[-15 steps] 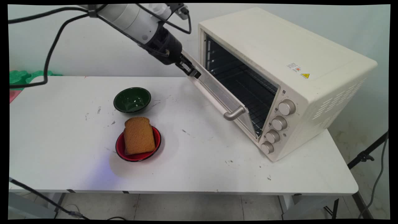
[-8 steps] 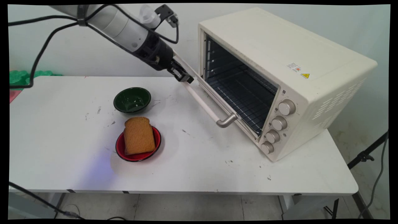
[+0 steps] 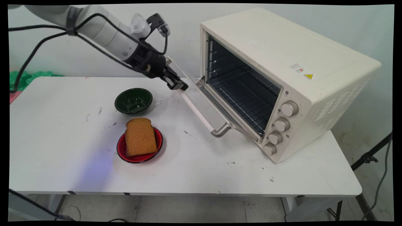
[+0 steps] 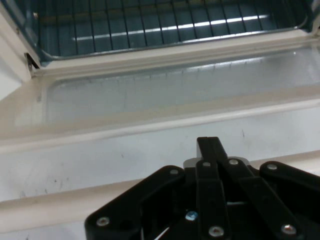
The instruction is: Open the oven
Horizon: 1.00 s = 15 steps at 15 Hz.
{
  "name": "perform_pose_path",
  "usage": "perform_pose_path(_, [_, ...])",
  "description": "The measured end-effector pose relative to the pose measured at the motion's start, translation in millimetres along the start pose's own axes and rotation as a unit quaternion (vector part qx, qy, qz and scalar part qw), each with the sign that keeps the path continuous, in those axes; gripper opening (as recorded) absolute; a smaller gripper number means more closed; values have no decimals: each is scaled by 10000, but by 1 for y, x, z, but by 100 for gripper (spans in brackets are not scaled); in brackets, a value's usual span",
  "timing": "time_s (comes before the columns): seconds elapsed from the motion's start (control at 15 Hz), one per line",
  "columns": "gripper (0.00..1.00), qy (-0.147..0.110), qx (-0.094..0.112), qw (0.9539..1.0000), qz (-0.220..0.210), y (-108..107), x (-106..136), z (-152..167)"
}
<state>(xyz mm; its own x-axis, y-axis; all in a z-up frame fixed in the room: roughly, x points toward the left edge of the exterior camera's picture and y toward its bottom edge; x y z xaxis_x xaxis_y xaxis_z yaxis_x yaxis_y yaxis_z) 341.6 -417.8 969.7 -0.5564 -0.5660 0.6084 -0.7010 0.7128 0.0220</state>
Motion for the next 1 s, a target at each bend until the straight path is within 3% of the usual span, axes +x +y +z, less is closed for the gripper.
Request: perform_pose_path(1.0, [0,-2,-139,9997,182,-9,-46,0])
